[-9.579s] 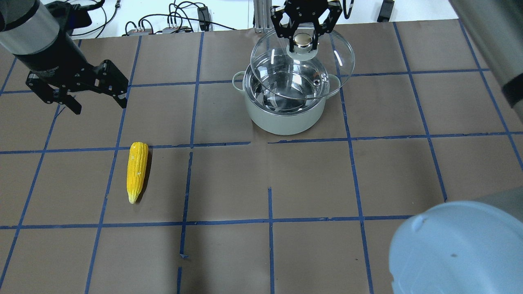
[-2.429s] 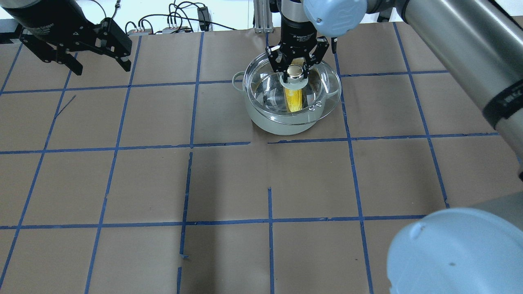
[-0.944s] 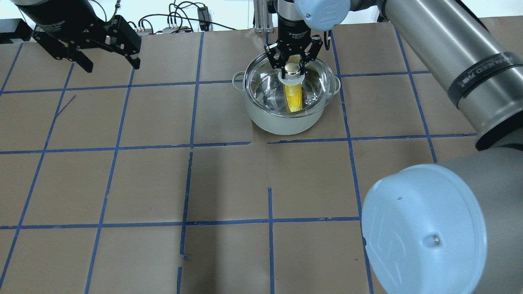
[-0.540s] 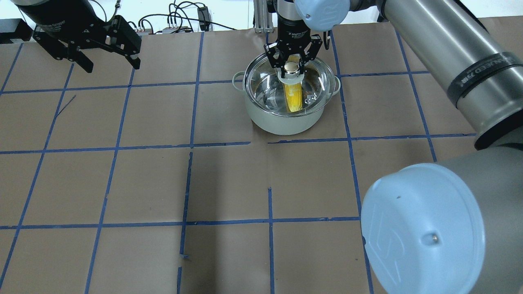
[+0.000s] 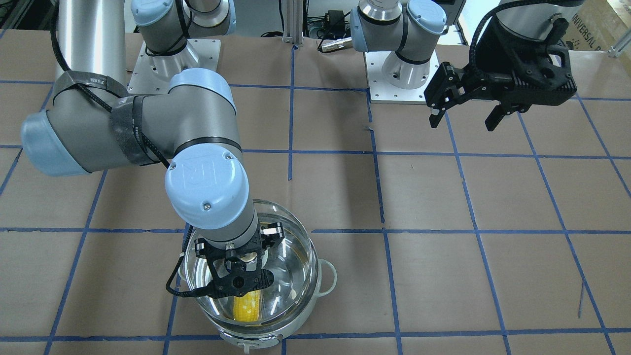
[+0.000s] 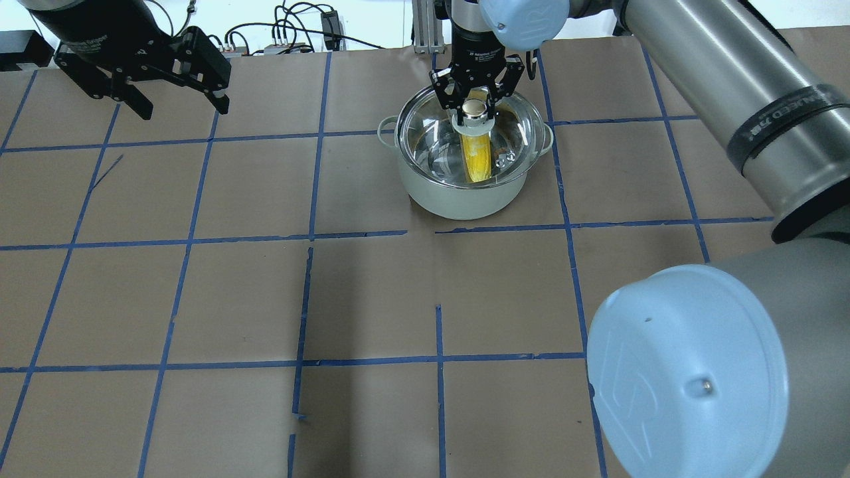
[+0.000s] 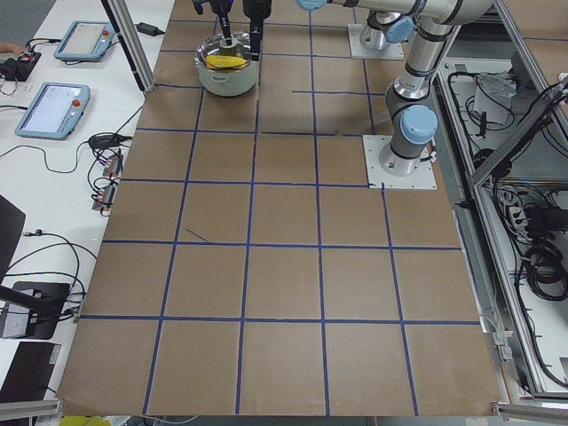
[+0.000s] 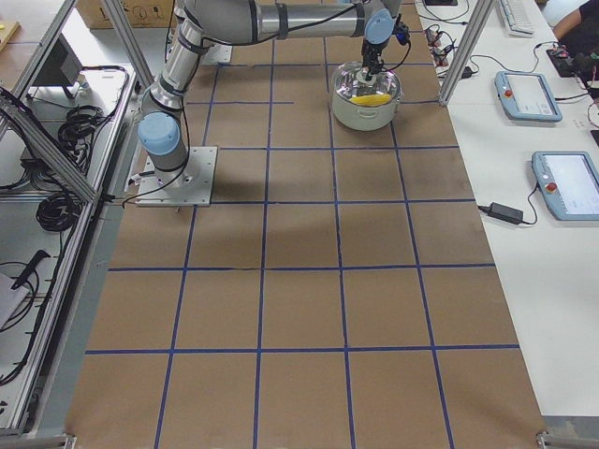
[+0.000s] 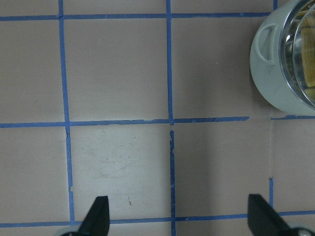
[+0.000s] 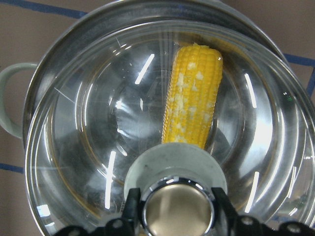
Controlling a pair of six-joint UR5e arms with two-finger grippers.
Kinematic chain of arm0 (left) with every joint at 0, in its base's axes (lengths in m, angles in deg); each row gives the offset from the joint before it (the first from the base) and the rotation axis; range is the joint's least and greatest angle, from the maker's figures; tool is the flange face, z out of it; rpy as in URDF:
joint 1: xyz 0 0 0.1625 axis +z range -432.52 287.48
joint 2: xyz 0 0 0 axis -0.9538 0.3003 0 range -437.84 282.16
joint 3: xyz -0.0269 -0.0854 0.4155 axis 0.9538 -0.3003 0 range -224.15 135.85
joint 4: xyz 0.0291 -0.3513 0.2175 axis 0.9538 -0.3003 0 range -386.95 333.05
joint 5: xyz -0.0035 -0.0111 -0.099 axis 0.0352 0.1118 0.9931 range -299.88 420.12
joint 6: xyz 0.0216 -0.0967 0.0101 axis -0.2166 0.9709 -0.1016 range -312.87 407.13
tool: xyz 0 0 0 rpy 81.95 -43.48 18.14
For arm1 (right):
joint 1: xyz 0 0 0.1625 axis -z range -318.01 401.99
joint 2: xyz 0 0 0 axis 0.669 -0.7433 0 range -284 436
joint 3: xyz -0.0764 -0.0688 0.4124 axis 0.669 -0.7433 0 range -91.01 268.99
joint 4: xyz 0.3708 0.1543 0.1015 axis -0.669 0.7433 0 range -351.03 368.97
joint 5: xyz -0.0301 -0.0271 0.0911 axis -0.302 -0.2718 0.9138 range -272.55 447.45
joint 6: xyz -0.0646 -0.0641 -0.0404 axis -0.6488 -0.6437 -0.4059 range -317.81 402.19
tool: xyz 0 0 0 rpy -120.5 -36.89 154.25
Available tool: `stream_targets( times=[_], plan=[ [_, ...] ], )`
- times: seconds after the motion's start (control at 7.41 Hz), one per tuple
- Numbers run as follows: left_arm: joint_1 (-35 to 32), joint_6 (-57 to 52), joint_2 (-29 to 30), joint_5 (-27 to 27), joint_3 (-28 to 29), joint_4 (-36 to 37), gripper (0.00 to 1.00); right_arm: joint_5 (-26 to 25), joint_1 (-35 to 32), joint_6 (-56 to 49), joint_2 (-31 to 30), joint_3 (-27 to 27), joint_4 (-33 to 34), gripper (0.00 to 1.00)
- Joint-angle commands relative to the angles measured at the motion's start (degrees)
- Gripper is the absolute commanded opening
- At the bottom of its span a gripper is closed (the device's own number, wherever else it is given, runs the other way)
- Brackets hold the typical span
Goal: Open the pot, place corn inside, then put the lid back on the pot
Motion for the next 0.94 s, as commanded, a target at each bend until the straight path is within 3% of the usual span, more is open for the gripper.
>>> stream_targets(
  times=[0.0, 0.81],
  plan=[
    [-0.14, 0.0, -0.25, -0.29, -0.98, 0.24, 1.0, 0.07, 0.0, -0.04, 0.01, 0.0, 0.46, 0.2],
    [-0.06, 0.0, -0.16, -0.55, -0.81, 0.15, 1.0, 0.07, 0.09, -0.13, 0.63, -0.09, 1.16, 0.21]
  ],
)
